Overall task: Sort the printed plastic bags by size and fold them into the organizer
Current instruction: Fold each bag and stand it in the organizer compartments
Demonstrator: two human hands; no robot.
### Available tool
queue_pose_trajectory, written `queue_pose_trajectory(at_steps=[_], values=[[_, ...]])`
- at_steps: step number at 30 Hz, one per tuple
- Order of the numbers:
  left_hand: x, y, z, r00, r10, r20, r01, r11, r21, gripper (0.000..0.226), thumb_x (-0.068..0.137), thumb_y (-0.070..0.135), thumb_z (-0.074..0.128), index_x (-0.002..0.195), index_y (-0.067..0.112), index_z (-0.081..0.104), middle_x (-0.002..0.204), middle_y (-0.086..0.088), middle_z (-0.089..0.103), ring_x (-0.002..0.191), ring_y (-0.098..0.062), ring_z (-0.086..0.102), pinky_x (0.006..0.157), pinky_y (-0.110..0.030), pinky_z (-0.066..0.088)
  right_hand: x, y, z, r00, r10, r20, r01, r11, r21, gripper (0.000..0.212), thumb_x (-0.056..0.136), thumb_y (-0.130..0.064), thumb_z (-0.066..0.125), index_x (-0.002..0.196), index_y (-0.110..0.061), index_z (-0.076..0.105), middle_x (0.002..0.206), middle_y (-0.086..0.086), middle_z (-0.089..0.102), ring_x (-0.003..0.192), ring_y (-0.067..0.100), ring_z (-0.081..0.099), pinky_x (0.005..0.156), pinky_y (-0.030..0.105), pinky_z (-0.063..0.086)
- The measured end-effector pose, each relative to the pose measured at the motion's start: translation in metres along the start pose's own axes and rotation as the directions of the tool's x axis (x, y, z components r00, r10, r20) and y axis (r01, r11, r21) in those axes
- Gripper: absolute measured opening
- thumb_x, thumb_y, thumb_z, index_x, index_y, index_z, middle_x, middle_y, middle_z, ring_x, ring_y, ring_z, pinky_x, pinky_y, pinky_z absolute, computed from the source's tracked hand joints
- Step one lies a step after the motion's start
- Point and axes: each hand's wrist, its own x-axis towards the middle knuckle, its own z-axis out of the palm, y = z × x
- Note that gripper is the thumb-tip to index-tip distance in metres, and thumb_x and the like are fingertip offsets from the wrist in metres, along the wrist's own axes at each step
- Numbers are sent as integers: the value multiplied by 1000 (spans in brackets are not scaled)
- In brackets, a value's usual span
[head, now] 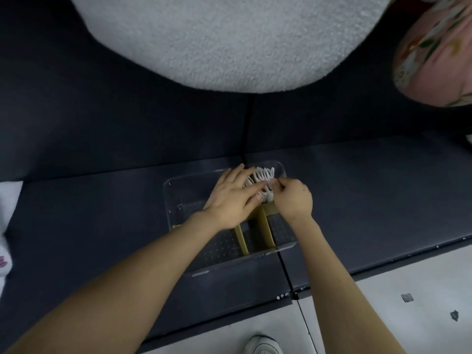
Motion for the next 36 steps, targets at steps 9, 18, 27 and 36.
queue_pose_trajectory(at_steps=[9, 18, 27, 36], values=[[-140, -40, -33, 940, -181, -290, 163, 983, -88, 40, 92, 33, 42, 119, 13, 65, 126, -15, 59, 121, -33, 51, 105, -41, 34, -92, -76, 31, 866, -309, -394, 305, 950, -74, 23, 88, -20, 53, 83, -6, 71, 78, 11, 68, 71, 31, 60, 62, 32, 45], [-415, -161, -45, 413, -910, 32, 892, 412, 187, 75, 83, 66, 34, 134, 15, 54, 145, -25, 38, 134, -44, 32, 110, -52, 28, -225, -129, 179, 775, -474, 418, 591, 778, -214, 53, 81, -57, 36, 102, -26, 74, 108, 7, 71, 99, 30, 68, 79, 39, 56], [-472, -197, -48, 454, -883, 116, 876, 467, 122, 53, 96, 52, 39, 146, 37, 32, 157, -2, 19, 143, -26, 13, 111, -38, 26, -240, -133, 204, 744, -260, 615, 535, 784, -316, 104, 63, -86, -10, 150, -36, 15, 160, 5, -3, 147, 29, -7, 117, 44, -5], [-420, -158, -62, 690, -690, 218, 721, 633, -280, 99, 64, 91, 8, 109, 25, 68, 95, 10, 70, 83, -3, 62, 77, -17, 41, -265, -178, 200, 563, -635, 530, 657, 732, 179, 82, 76, -53, 64, 138, -62, 10, 158, -6, 2, 146, 12, -4, 119, 39, -2]])
